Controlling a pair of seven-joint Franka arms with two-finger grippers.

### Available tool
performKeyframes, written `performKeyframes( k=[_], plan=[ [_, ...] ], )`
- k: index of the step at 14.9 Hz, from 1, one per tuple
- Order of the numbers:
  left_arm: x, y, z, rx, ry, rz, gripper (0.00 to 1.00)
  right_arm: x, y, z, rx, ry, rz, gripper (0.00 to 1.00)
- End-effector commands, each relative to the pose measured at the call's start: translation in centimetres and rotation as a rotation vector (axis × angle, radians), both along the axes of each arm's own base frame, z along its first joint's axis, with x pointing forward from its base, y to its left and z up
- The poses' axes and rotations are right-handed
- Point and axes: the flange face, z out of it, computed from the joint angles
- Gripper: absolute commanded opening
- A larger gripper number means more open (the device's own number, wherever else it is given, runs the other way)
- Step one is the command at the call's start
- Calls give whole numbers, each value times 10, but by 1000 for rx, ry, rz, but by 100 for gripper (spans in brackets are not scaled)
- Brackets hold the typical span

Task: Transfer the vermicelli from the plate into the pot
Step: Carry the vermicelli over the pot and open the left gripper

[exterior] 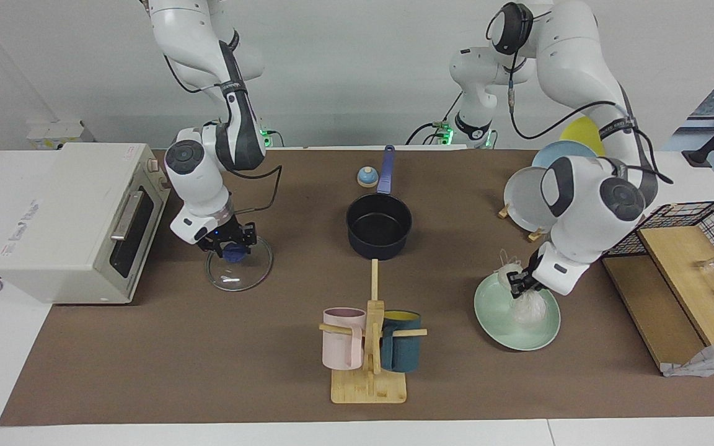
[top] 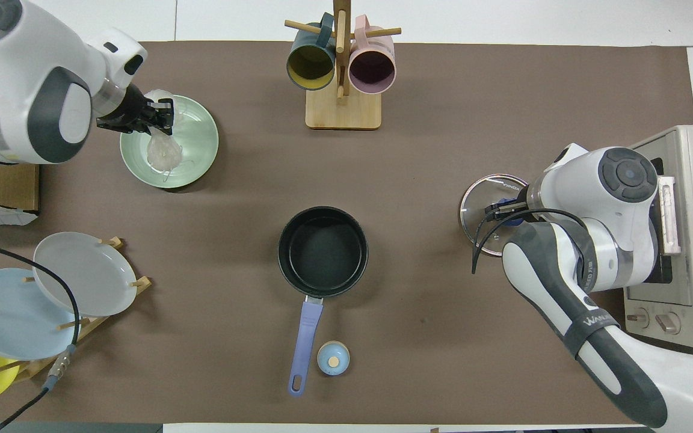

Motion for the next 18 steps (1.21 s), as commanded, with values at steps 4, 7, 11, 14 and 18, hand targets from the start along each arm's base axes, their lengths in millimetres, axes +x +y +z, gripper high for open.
performKeyframes(
  k=[4, 7, 11, 14, 18],
  plan=[
    [-111, -132, 115, -50, 97, 61, 0, 1, 0, 4, 10, -8, 36, 45],
    [-174, -196, 86, -42, 119, 43, 0, 16, 6, 22, 8, 21, 45, 44],
    [-230, -254, 7, -46, 107, 39, 0, 27, 10, 45, 8, 38, 52, 39],
    [-238, -258, -36, -43, 94, 49, 0, 31, 19, 73, 10, 63, 66, 32],
    [-228, -257, -68, -41, 87, 56, 0, 37, 29, 123, 12, 99, 80, 32]
  ],
)
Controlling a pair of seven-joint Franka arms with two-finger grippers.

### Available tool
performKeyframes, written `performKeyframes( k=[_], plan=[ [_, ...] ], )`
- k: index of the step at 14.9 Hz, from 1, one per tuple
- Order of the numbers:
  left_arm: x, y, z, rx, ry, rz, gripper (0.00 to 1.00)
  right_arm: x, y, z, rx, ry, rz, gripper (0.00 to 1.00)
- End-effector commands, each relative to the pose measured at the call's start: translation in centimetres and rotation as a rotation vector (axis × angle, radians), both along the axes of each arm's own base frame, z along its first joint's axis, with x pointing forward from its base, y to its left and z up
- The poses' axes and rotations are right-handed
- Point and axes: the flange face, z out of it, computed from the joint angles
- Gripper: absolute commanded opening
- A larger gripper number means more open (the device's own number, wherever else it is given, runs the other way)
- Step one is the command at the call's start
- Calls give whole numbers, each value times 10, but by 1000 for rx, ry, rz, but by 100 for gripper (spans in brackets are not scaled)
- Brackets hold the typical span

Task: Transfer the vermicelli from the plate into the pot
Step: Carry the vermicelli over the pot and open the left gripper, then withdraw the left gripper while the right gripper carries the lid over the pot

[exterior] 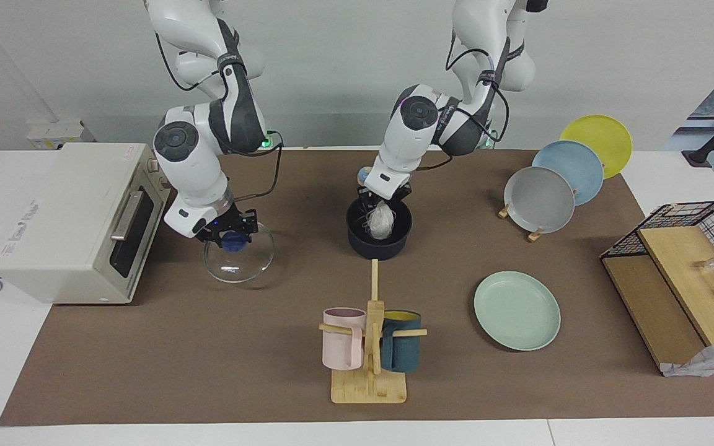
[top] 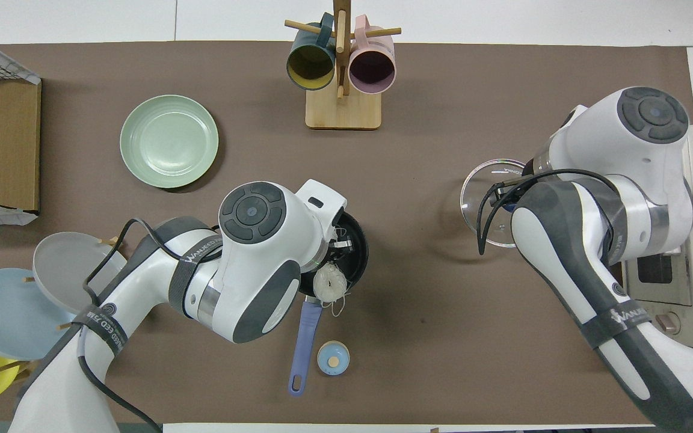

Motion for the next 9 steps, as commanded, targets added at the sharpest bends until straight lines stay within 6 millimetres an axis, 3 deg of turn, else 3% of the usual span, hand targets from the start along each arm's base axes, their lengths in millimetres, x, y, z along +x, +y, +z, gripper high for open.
performKeyframes(
  k=[1, 3, 4, 5, 7, 9],
  plan=[
    [9, 5, -12, -27, -21, 10, 0, 3, 13, 35, 17, 13, 37, 32],
    [15, 12, -13, -31, -31, -26, 0, 0, 17, 49, 19, 20, 39, 26],
    [16, 12, -12, -27, -42, -55, 25, -3, 20, 56, 19, 18, 31, 26],
    [18, 14, -9, -17, -52, -72, 99, -7, 27, 60, 21, 20, 29, 26],
    [25, 28, 8, -6, -53, -60, 100, -13, 41, 68, 19, 14, 1, 26],
    [41, 58, 54, 2, -45, -28, 100, -19, 63, 70, 19, 11, -24, 26]
  ],
)
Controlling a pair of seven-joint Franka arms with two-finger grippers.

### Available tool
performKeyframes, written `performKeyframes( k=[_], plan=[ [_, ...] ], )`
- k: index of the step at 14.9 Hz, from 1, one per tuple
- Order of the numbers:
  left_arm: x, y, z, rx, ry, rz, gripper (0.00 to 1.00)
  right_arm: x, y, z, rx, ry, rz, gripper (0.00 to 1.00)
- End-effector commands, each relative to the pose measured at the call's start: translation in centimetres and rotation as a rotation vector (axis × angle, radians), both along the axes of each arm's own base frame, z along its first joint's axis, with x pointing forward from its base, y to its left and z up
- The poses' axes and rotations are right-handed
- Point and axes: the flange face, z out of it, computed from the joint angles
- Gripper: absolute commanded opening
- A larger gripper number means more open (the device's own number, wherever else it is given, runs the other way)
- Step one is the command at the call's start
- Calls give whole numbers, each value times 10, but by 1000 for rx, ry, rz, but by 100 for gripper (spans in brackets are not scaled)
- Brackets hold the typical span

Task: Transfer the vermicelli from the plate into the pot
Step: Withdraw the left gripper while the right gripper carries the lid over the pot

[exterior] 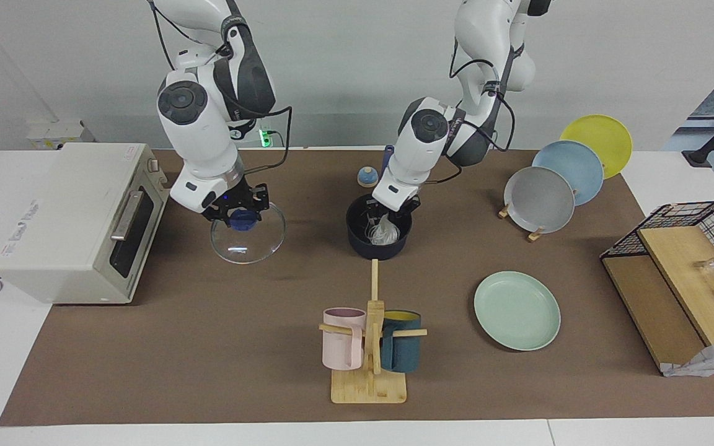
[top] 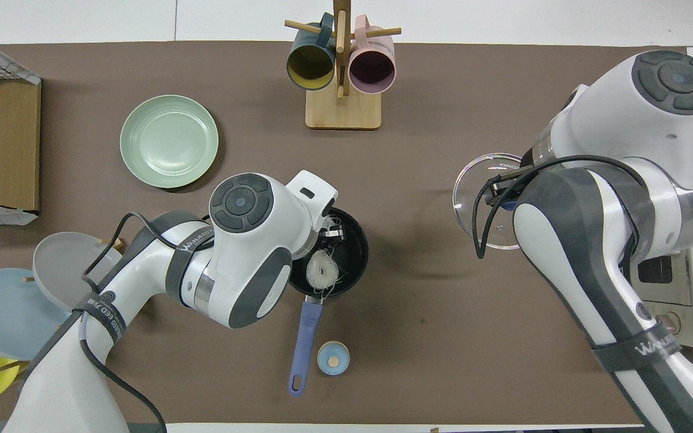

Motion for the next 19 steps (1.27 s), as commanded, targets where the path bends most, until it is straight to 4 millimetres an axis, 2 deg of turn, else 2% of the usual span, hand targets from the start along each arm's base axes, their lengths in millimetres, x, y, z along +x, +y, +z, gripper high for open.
performKeyframes(
  k=[1, 4, 5, 7, 9, 10, 11, 14, 17, 19],
  plan=[
    [23, 53, 76, 33, -10, 11, 100, -11, 24, 9, 11, 5, -56, 26],
    [49, 135, 155, 28, -34, 20, 100, -20, 60, 12, 16, -15, -100, 26],
    [54, 164, 177, 29, -46, 10, 100, -26, 83, 13, 22, -25, -115, 26],
    [58, 211, 207, 83, -63, -45, 100, -42, 128, 13, 23, -37, -158, 26],
    [54, 251, 223, 102, -80, -105, 100, -61, 180, 8, 26, -61, -181, 26],
    [49, 262, 223, 103, -69, -126, 100, -68, 201, 2, 28, -57, -205, 26],
    [44, 264, 215, 108, -50, -128, 100, -71, 214, 2, 36, -66, -235, 26],
    [37, 267, 208, 117, -46, -123, 100, -85, 237, -4, 59, -85, -240, 26],
    [44, 268, 218, 121, -62, -114, 100, -95, 264, -24, 59, -86, -237, 26],
    [53, 270, 228, 136, -62, -118, 100, -96, 273, -40, 25, -106, -216, 26]
  ],
)
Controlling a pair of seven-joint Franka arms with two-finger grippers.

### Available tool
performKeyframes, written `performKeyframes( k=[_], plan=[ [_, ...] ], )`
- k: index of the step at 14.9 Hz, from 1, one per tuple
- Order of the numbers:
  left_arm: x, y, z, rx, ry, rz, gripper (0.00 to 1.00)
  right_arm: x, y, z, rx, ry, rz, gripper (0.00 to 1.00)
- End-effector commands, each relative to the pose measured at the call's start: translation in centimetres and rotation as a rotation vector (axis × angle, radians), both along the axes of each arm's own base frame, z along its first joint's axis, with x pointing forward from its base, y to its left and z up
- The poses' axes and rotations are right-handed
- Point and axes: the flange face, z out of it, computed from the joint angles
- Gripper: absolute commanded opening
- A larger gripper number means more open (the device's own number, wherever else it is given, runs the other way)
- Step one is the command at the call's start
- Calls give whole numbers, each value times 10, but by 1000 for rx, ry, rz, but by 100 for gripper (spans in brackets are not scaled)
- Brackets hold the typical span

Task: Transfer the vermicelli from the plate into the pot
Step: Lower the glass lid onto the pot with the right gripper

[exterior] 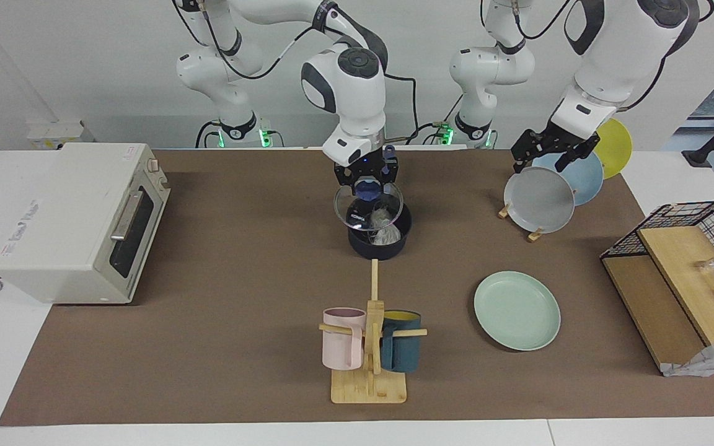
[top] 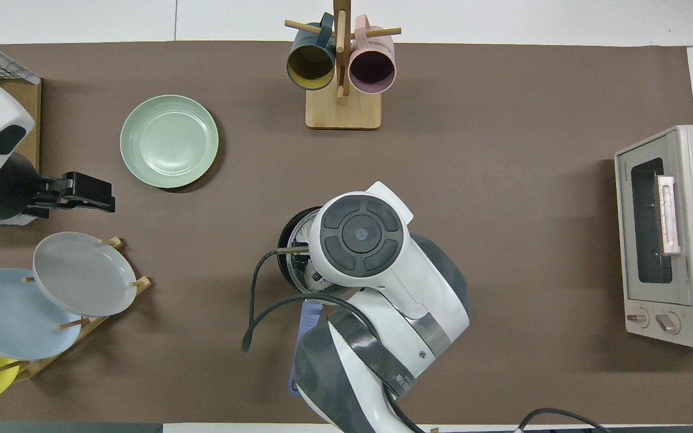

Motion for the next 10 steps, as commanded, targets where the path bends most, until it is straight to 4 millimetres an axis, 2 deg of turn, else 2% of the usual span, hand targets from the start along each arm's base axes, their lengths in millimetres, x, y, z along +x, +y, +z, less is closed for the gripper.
performKeyframes(
  k=[1, 3, 7, 10],
  plan=[
    [7, 2, 22, 51, -1, -18, 100, 3, 14, -15, -20, -21, -3, 26],
    [7, -1, 26, 72, 20, -31, 100, 1, 27, -26, -29, -28, 3, 26],
    [7, 2, 22, 75, 29, -25, 100, 4, 32, -41, -33, -35, -15, 26],
    [9, 5, 23, 71, 24, -22, 100, 7, 34, -42, -29, -33, -24, 26]
  ],
)
